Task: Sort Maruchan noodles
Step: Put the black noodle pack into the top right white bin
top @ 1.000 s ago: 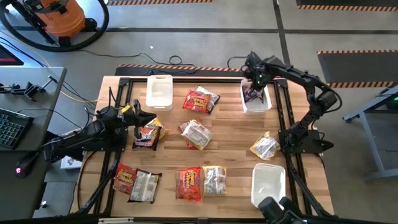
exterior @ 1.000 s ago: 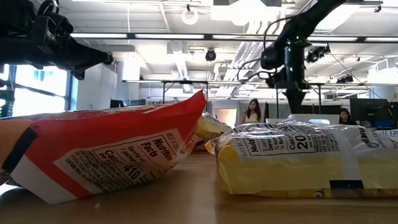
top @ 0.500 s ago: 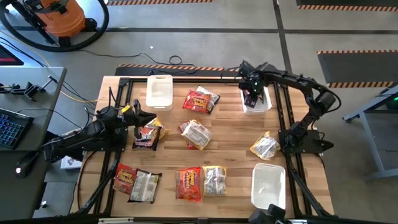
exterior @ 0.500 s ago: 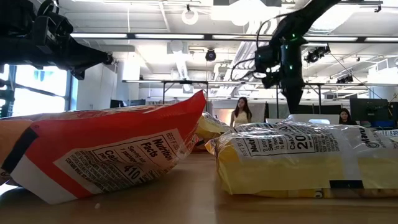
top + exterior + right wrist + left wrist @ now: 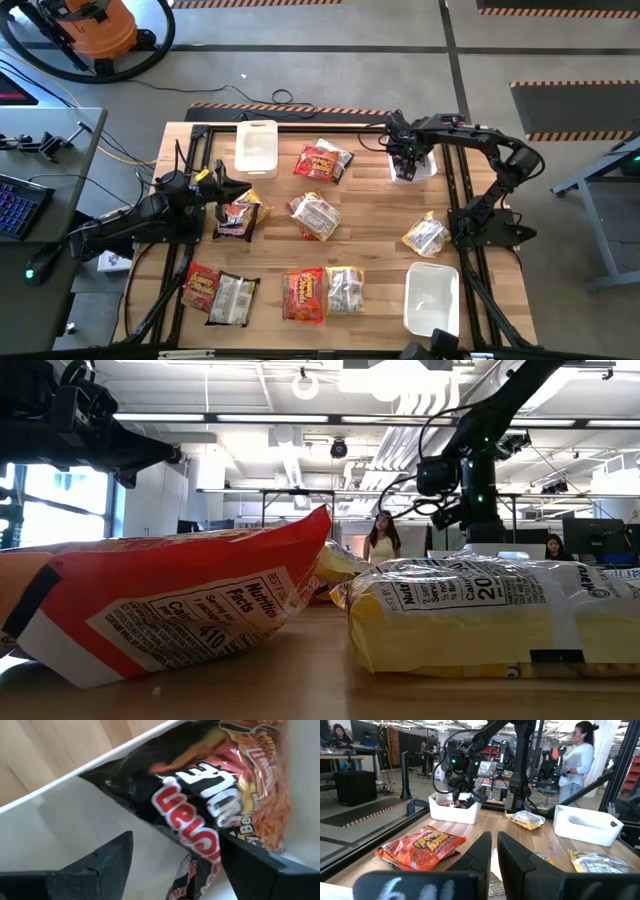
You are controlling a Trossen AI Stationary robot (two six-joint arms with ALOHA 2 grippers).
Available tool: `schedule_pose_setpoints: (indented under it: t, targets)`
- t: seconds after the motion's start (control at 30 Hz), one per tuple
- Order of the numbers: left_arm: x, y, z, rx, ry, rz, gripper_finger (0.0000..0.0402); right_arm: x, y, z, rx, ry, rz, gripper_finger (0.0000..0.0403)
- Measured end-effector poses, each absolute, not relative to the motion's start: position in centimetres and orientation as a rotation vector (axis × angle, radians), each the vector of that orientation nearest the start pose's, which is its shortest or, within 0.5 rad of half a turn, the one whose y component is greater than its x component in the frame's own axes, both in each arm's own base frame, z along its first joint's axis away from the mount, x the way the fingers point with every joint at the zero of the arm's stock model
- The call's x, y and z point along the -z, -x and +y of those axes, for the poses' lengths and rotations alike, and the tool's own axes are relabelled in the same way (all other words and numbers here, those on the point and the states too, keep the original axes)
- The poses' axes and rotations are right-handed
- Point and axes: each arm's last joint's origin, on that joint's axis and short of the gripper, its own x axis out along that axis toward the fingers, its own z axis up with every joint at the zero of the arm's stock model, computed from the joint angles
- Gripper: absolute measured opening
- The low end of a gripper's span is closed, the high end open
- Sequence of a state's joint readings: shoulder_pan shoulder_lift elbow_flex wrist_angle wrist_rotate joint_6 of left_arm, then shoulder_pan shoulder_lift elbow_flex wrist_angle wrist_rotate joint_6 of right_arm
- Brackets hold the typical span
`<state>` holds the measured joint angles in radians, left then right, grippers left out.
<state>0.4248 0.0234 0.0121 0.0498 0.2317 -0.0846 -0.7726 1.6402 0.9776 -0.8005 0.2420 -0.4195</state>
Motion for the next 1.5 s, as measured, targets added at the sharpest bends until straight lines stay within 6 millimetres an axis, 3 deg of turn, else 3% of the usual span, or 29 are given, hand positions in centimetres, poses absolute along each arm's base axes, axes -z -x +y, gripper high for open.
schedule_pose_setpoints:
  t: [0.17, 0.27, 0.37, 0.57, 0.7, 1.13, 1.3, 1.4, 1.5]
  targets:
    - [-17.1, -9.2, 3.4, -0.191, 0.072, -0.045, 0.0023, -16.2, -19.4, -19.9, 0.516, -0.072, 1.565, 0.0268]
    - [-17.1, -9.2, 3.4, -0.191, 0.072, -0.045, 0.0023, -16.2, -19.4, -20.0, 0.529, -0.075, 1.561, 0.0237]
    - [-17.1, -9.2, 3.4, -0.191, 0.072, -0.045, 0.0023, -16.3, -19.4, -20.0, 0.544, -0.067, 1.563, 0.0177]
    - [-17.1, -9.2, 3.4, -0.191, 0.072, -0.045, 0.0023, -16.3, -19.2, -20.3, 0.562, -0.073, 1.565, 0.0018]
    - [-17.1, -9.2, 3.4, -0.191, 0.072, -0.045, 0.0023, -17.4, -19.5, -20.9, 0.570, -0.114, 1.544, 0.0021]
    - [-17.1, -9.2, 3.4, -0.191, 0.072, -0.045, 0.0023, -24.4, -20.1, -24.9, 0.632, -0.185, 1.327, 0.0000]
    - [-17.1, -9.2, 3.4, -0.191, 0.072, -0.045, 0.0023, -26.4, -19.6, -25.2, 0.602, -0.326, 1.266, 0.0003]
    - [-17.1, -9.2, 3.4, -0.191, 0.072, -0.045, 0.0023, -26.6, -19.4, -24.1, 0.506, -0.500, 1.278, 0.0012]
    - [-17.1, -9.2, 3.4, -0.191, 0.072, -0.045, 0.0023, -25.1, -19.0, -23.0, 0.468, -0.663, 1.307, 0.0015]
